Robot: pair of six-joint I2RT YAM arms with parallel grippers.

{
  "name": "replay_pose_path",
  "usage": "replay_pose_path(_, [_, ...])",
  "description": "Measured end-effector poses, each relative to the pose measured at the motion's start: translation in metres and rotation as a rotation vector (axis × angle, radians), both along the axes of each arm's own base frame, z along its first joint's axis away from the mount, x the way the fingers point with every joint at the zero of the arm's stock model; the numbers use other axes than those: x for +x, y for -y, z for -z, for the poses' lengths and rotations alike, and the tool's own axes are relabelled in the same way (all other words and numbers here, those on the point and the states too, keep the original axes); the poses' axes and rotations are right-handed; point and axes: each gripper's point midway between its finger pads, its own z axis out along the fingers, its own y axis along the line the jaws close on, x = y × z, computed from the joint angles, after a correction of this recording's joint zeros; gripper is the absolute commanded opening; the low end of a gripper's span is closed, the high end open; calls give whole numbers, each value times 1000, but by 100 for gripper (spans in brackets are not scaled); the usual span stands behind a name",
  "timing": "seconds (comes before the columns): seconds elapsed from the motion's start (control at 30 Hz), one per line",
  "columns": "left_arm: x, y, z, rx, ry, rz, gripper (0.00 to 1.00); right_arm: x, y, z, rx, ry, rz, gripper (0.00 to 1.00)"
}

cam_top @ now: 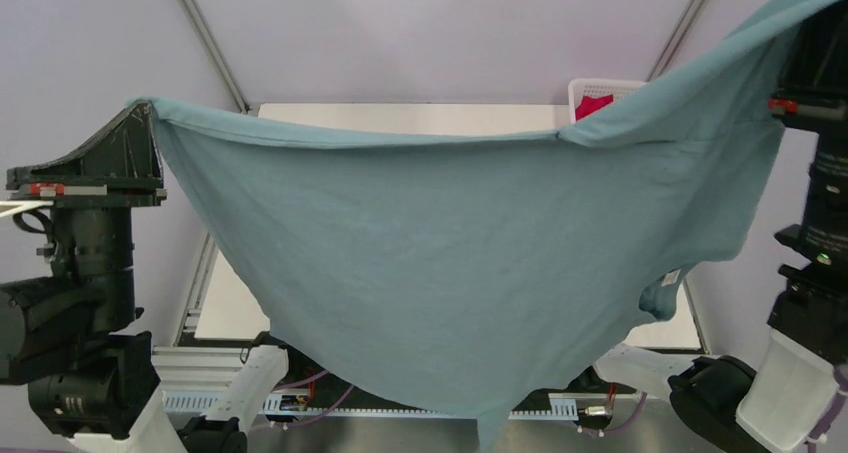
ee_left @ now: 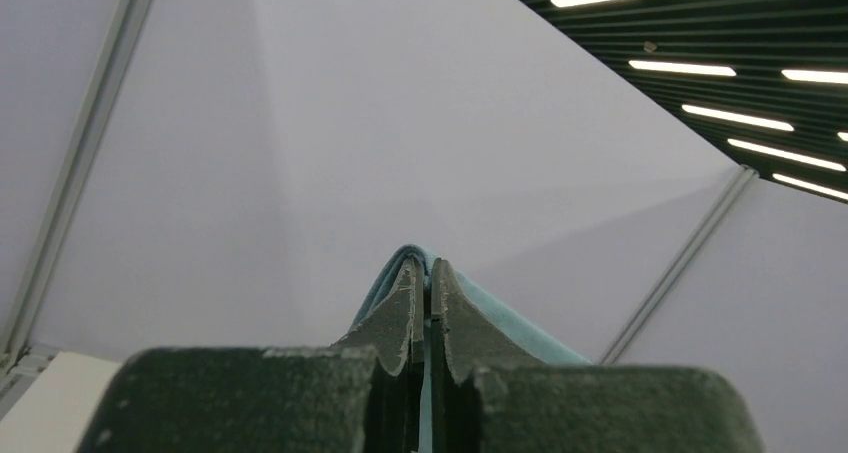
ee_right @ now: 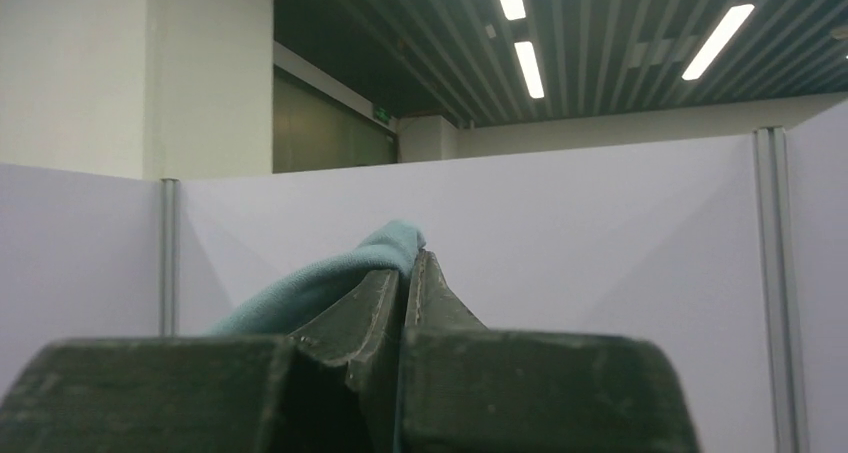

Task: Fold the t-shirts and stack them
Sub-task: Flatten out the tshirt

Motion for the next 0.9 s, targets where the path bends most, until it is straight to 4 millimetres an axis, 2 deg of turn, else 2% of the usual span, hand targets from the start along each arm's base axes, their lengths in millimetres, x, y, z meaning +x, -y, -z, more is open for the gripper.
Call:
replay_pose_path(0.03, [5, -1, 2, -2, -12, -4, 0, 12, -2, 3, 2, -17, 26, 0])
replay_pose_path(0.1, [28, -5, 14, -14, -62, -29, 0, 43, -7, 13, 4, -65, 84, 0])
replay_pose_path(0.17, [64, -11, 37, -29, -140, -65, 0, 86, -17, 36, -7, -143, 156, 0])
replay_pose_path(0.23, [110, -16, 75, -40, -263, -107, 0, 138, -31, 72, -37, -249, 239, 0])
replay_pose_path(0.27, [140, -19, 103, -41, -342, -130, 0, 168, -40, 97, -62, -315, 282, 0])
replay_pose_path(0.3, [167, -21, 133, -38, -426, -149, 0, 190, -45, 119, -83, -369, 317, 0])
replay_pose_path(0.33, [195, -23, 168, -33, -512, -164, 0, 219, -53, 150, -113, -437, 353, 0])
replay_pose_path(0.37, [213, -23, 199, -27, -581, -174, 0, 244, -60, 183, -153, -509, 379, 0])
replay_pose_path(0.4, [237, -23, 242, -16, -675, -181, 0, 267, -65, 219, -189, -582, 404, 0])
replay_pose_path(0.47, [264, -22, 322, 7, -857, -188, 0, 305, -69, 293, -251, -733, 440, 0])
replay_pose_path(0.53, [275, -22, 390, 26, -1019, -191, 0, 329, -66, 355, -281, -855, 460, 0])
replay_pose_path(0.57, [280, -21, 418, 33, -1089, -191, 0, 339, -63, 382, -283, -908, 465, 0])
replay_pose_path(0.6, [285, -21, 438, 37, -1139, -192, 0, 348, -59, 409, -279, -962, 469, 0])
replay_pose_path(0.73, [313, -20, 486, 31, -1228, -185, 0, 376, -51, 484, -250, -1110, 480, 0])
replay_pose_path(0.9, [354, -19, 542, 21, -1321, -166, 0, 404, -53, 567, -237, -1253, 489, 0])
